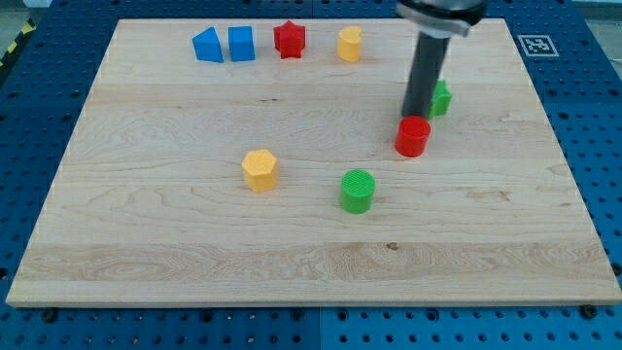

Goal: Push green star closer to yellow heart

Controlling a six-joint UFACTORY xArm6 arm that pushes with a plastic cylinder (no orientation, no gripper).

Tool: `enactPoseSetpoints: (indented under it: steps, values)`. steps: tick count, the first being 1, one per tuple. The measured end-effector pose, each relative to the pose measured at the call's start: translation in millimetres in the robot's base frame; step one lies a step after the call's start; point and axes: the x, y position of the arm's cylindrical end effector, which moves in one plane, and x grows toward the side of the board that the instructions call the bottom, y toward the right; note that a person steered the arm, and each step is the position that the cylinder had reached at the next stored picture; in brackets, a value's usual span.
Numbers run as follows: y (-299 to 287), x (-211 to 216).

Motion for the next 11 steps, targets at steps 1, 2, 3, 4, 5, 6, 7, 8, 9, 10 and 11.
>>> enactPoseSetpoints:
  steps: [1, 2, 3, 4, 5, 6, 7, 8, 9, 10, 11]
  values:
    - [43.5, -0.7]
    - [84.8, -1.2]
    - [95.9, -2.2]
    - [79.0, -2.0]
    - [63.5, -18.0]
    - [62.0, -35.1]
    - [54.6, -37.3]
    - [49.2, -29.9]
    - [42.0, -49.1]
    - [33.8, -61.3]
    - [14.6, -61.8]
